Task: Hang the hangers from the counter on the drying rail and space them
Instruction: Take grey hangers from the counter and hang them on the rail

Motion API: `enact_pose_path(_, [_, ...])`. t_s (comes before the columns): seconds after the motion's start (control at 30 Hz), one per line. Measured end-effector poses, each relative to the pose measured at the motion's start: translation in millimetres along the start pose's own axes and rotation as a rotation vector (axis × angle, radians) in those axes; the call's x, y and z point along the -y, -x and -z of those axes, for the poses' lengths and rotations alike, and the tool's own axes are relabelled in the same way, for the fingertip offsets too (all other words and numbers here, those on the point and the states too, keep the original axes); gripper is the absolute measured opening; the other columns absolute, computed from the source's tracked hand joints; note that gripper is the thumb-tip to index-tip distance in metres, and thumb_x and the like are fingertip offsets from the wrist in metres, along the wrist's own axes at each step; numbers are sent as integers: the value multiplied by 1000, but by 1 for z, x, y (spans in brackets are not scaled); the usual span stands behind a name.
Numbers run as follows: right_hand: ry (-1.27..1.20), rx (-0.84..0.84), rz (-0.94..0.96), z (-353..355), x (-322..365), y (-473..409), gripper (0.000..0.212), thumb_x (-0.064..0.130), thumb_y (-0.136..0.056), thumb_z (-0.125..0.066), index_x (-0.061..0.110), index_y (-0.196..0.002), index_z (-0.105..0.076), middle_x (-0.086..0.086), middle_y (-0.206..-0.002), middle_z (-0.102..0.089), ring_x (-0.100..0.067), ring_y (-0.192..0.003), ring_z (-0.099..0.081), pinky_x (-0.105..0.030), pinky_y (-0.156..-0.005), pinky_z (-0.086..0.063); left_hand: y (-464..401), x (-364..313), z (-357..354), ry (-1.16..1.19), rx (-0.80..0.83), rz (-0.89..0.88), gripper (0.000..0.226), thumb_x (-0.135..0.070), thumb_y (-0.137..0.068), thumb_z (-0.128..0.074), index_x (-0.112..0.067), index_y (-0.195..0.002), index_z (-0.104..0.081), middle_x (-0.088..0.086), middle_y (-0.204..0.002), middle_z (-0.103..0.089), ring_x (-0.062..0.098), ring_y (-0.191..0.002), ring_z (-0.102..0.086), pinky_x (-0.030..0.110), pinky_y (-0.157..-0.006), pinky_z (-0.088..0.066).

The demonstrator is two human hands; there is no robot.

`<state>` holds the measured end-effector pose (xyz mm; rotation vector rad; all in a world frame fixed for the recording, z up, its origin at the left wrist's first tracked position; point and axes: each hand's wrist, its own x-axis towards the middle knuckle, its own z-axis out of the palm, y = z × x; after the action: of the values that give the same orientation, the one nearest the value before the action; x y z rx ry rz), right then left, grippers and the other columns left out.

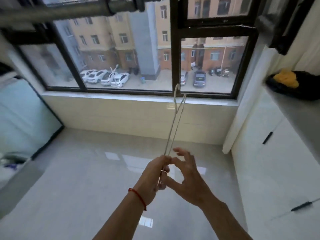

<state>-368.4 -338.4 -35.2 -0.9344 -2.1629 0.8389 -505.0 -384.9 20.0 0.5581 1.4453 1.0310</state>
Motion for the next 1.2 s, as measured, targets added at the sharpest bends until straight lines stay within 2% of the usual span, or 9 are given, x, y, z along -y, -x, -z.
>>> enact_pose_path(0.1, [-123,44,46,-50,44,-11,29,55,-88,-60,41,-114,-58,19,-144,-37,0,-136,-36,-22,-107,-39,31,13,81,18,-139,14,32,-43,-92,-61,-15,-102,-74,0,-81,-59,13,-72,-52,29,-63,-46])
enact_pose_path(0.2, [-217,63,63,-111,99,-23,26,51,-87,-57,38,-110,-60,19,-133,-46,-5,-127,-48,-21,-102,-45,81,25,173,92,-264,25,37,-40,-91,-66,-9,-112,-73,6,-85,-63,17,-70,-55,35,-64,-53])
enact_pose_path(0.3, [-318,79,74,-178,167,-30,19,39,-88,-61,39,-108,-61,21,-126,-52,-4,-116,-57,-15,-92,-51,138,39,276,199,-326,-8,39,-33,-92,-65,-7,-121,-70,9,-88,-65,18,-67,-56,36,-62,-52])
enact_pose_path(0.4, [-457,76,11,-223,218,-35,18,30,-87,-60,38,-103,-62,11,-119,-61,2,-105,-60,-7,-81,-50,181,44,349,198,-366,-28,43,-32,-91,-64,-5,-124,-68,12,-101,-75,20,-70,-58,34,-60,-49])
enact_pose_path(0.53, [-521,128,-8,-288,283,-40,18,15,-94,-61,31,-102,-66,9,-117,-64,2,-100,-62,-8,-76,-51,233,41,436,200,-417,-96,43,-39,-94,-61,-9,-124,-68,13,-112,-77,24,-76,-61,34,-63,-49])
enact_pose_path(0.67, [-520,172,2,-331,329,-52,26,7,-94,-59,31,-102,-66,9,-113,-66,0,-94,-63,-9,-71,-49,262,26,492,244,-418,-132,54,-52,-93,-60,-11,-127,-65,11,-117,-76,23,-75,-61,32,-59,-48])
enact_pose_path(0.8, [-498,180,72,-360,365,-82,24,9,-96,-58,27,-111,-63,13,-118,-62,4,-98,-59,-11,-70,-51,272,-5,535,267,-433,-195,61,-57,-93,-58,-8,-128,-64,14,-119,-75,25,-75,-62,31,-57,-47])
enact_pose_path(1.0, [-474,181,165,-394,394,-150,26,12,-96,-58,30,-115,-59,19,-121,-60,4,-101,-58,-11,-72,-53,250,-69,593,252,-456,-266,64,-57,-95,-53,-4,-129,-63,15,-120,-74,26,-73,-62,29,-53,-47])
enact_pose_path(1.2, [-457,159,212,-420,413,-214,25,13,-97,-57,28,-117,-59,16,-122,-59,5,-100,-58,-9,-72,-51,222,-129,638,209,-472,-318,74,-65,-91,-55,-3,-130,-60,16,-119,-74,28,-72,-59,30,-55,-42])
